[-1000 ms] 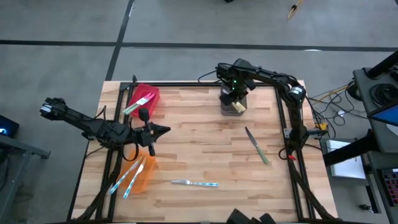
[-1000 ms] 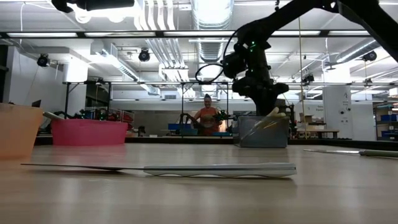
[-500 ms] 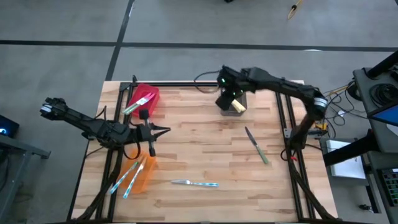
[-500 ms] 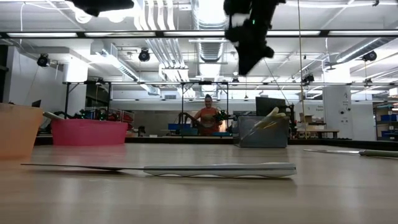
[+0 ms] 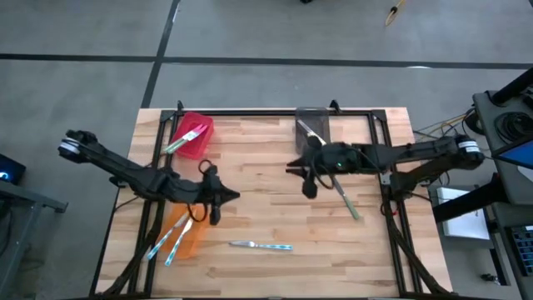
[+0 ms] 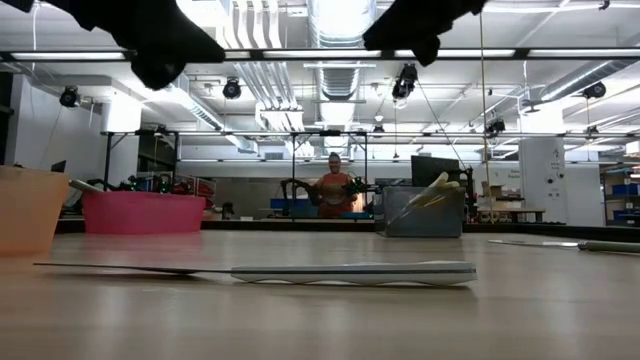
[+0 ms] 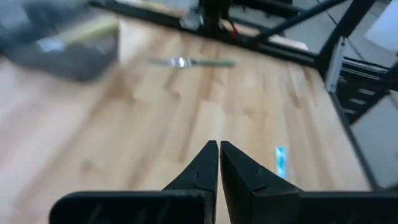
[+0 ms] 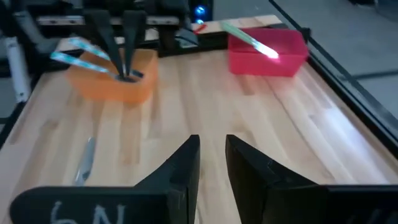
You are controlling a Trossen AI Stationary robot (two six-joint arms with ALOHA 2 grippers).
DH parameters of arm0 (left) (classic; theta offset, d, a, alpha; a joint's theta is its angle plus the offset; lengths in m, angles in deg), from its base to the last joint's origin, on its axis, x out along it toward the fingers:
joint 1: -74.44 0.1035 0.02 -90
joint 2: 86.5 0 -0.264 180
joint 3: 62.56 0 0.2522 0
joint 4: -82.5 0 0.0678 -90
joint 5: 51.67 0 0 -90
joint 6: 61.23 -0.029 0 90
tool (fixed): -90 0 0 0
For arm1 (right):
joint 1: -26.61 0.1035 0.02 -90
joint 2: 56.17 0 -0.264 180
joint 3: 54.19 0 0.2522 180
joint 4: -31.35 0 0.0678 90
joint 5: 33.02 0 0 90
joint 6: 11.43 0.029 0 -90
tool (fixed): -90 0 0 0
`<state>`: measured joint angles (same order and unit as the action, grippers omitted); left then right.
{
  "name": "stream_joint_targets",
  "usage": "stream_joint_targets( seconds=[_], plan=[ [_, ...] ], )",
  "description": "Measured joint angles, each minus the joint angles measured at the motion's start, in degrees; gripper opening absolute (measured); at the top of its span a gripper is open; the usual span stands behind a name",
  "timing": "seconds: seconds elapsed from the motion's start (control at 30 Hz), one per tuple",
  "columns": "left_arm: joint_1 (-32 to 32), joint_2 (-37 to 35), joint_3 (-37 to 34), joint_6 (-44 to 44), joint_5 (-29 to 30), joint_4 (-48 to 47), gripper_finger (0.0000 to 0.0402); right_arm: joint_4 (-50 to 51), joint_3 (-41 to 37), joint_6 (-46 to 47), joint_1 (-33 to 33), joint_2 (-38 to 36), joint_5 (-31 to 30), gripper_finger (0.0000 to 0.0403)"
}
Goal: Sort silverware by color (type)
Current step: Put the blue knife into the orange bin
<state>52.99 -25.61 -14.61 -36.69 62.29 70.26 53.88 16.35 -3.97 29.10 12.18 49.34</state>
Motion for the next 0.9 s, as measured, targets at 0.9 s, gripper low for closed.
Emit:
stream_joint_targets(
  seconds=[0.9],
  plan=[
    [-6.0,33.5,31.1,12.4,-7.2,-32.7,0.0000,-1.6,-16.0,-11.6,5.1,-17.9,0.1,0.0057]
  ],
)
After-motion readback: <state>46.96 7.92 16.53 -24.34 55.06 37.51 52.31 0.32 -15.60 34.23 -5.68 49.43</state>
